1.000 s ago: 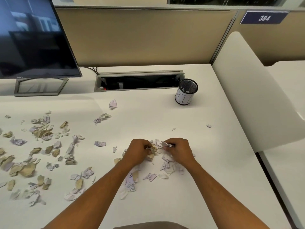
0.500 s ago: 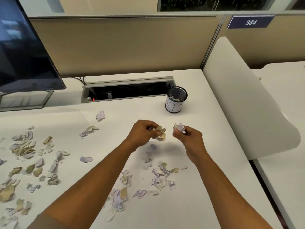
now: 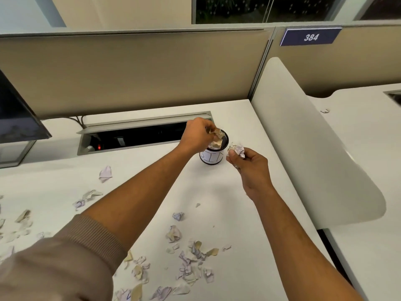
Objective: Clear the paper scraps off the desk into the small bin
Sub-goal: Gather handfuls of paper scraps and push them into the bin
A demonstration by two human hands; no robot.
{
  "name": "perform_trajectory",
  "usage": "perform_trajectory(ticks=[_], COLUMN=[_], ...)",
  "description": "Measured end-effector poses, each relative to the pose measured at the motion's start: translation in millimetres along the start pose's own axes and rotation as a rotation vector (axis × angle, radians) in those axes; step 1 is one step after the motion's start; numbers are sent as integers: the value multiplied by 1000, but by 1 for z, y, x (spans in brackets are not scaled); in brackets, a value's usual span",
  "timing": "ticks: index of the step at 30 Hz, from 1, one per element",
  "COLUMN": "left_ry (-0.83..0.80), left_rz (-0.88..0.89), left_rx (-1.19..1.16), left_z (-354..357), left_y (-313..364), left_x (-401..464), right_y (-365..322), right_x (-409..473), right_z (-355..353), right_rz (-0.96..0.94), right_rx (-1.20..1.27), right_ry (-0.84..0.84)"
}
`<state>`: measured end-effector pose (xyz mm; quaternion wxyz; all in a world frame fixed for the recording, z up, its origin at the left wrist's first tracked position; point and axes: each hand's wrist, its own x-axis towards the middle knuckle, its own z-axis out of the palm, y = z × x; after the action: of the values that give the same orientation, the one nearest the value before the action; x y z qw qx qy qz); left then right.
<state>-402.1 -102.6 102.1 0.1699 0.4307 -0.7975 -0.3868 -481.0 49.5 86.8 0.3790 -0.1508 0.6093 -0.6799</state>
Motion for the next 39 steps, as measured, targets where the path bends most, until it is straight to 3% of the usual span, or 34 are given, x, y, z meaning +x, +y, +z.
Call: perform_trajectory(ticks=[6,13,19,25,31,39], left_ry=[-67,-47,94,47,17,108], left_rz=[15,50,-5,-22,6,-43], left_rx=[195,163,88,176,193,90], left_z=[13,0,-8,-2,4,6], left_y=[-3,-7,-22,-38,-45,-65], left_x=[22,27,20,10,2,-26], right_y=[-9,-21,-35,-34,-31,-10], right_x=[27,61,78,84,80,60], right_z=[-3,4,32,60,60,16], right_rz=[-55,-52,-187,-188,-248,-277], right_rx=[-142,-397,-870,-1292,-1319,-975], right_ry=[3,-33,-47,-190,-252,86])
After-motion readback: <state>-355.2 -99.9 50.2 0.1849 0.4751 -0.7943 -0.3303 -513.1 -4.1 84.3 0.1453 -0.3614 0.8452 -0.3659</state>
